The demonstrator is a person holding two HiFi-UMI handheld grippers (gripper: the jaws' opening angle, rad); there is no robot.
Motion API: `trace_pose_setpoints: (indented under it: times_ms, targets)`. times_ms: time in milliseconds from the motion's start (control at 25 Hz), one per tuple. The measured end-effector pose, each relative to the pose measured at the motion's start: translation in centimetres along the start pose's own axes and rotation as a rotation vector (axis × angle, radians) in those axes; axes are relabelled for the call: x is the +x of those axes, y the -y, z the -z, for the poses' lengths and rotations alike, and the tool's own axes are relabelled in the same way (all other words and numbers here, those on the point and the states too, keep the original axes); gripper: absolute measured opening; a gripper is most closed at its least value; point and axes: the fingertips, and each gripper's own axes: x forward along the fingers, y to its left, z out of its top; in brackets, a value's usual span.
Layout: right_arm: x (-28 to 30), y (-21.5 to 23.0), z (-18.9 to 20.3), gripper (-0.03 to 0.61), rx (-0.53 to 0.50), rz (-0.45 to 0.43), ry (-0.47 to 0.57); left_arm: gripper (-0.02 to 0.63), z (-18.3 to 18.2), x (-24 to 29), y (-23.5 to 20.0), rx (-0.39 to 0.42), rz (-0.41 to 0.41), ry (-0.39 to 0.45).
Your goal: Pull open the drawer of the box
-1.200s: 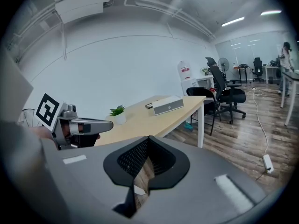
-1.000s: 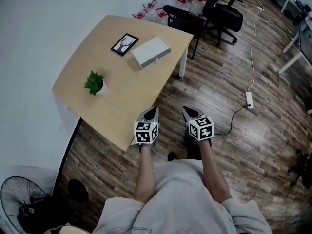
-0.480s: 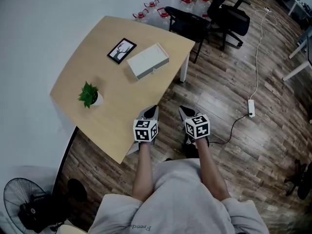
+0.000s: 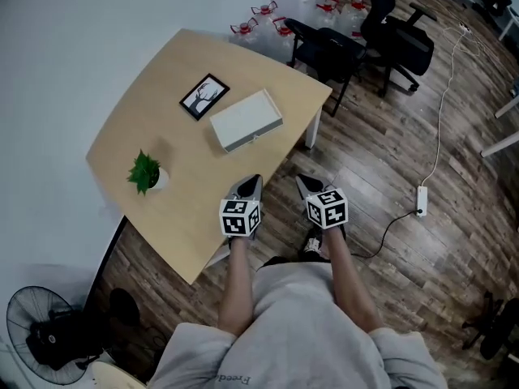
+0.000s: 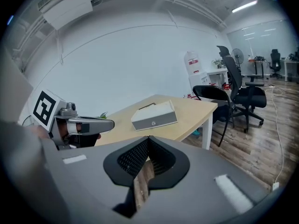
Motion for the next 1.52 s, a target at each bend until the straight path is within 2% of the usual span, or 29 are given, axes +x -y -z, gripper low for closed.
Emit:
trace_pose_setpoints:
  times_ms: [320,600,920,1080,1280,1520]
  targets:
    - [3.3,0.6,0.1,0.002,0.019,-0.024,-0.046,0.054,0.6,0.4,-5.0,-0.053,-0.069,-0.035]
    - [8.5,0.0,-1.6,0.002,0.028,0.019,-0.043,0.053,-0.5,3.1,-9.3,0.01,-0.013,-0.083]
    - [13.3,-0.8,-0.7,0.002,0.058,0.072,-0.109,0.054,-1.3,6.3,-14.4,-0.018,0.021,-0.123]
    - [15.3,-0.3,-0.6,0.002,0.065,0.096,-0.128,0.052,-1.4,7.8,-16.0,0.064,0.023,-0.161]
    - [17.7,-0.4,-1.1,0.002,0.034,0.078,-0.147,0.052,-1.8,10.5,-18.6,0.133,0.04,-0.192]
    - [19.9,0.6,-2.0,0.002,0.045,0.082,-0.142,0.052,-1.3,13.3,-18.8,0.219,0.118,-0.279]
